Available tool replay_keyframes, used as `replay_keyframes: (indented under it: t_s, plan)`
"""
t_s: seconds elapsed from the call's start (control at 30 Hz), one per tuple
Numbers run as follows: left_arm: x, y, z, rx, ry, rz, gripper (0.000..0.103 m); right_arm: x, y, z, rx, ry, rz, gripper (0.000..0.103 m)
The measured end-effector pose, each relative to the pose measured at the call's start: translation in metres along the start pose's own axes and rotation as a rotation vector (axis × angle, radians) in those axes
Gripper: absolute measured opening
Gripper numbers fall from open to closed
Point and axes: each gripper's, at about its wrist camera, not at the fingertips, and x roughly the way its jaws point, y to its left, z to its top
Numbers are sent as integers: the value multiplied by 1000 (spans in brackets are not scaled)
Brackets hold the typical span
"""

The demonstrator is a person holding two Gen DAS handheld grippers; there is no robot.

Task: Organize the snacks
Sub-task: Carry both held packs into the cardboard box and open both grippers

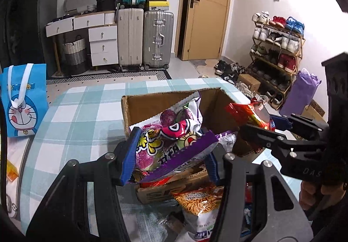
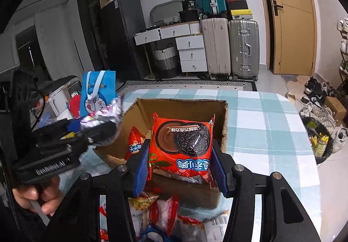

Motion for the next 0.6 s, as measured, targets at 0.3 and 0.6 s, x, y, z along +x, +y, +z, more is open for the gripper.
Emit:
replay_keyframes:
  t_s: [0.3, 0.6]
  plan:
    - [23, -1, 5, 18, 7, 15, 51, 24, 2, 5, -11, 35, -2, 52]
    - [48, -2, 9, 19, 23, 17, 51, 36, -10, 7, 7, 40, 0, 52]
